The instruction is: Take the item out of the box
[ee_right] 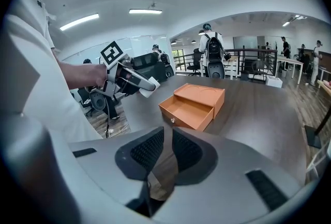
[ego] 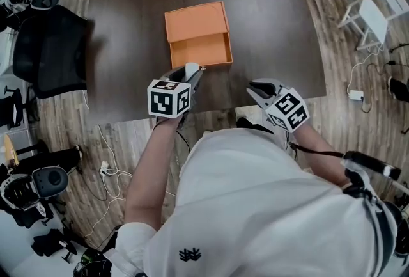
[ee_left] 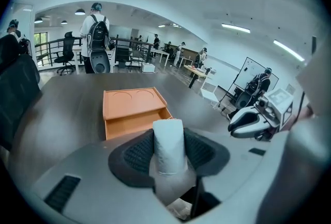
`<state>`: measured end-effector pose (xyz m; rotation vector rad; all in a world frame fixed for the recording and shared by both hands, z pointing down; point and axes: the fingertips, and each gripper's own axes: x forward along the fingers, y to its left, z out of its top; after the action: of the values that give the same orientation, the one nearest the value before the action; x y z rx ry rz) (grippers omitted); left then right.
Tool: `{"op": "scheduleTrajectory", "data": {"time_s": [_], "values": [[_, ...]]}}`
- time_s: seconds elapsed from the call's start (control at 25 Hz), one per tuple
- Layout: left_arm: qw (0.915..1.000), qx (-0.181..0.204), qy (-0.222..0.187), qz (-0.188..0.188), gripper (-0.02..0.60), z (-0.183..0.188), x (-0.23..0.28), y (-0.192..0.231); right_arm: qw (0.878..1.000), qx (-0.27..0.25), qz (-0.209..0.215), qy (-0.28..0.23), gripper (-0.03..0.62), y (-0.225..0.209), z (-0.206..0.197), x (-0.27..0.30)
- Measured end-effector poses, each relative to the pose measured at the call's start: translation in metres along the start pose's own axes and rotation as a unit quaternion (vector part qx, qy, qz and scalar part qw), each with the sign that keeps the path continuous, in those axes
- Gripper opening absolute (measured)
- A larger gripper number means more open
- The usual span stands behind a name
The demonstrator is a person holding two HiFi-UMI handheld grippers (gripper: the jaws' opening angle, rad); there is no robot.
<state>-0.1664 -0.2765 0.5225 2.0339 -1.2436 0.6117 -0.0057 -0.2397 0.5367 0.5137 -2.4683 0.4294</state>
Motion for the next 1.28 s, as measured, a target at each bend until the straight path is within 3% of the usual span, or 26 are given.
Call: {"op": "scheduleTrajectory", "data": {"time_s": [0.56, 1.28], "values": [[0.997, 0.023, -0.058, -0.046, 0.184, -0.044, -0.095, -0.034, 0.999, -0.011, -0.035, -0.006, 0.032, 0.087, -0.002, -0.005], [0.992, 0.011, -0.093, -0.084, 0.183, -0.123, -0.191, -0.07, 0.999, -0.017, -0.049, 0.004, 0.012, 0.194, -0.031, -0.022]]}}
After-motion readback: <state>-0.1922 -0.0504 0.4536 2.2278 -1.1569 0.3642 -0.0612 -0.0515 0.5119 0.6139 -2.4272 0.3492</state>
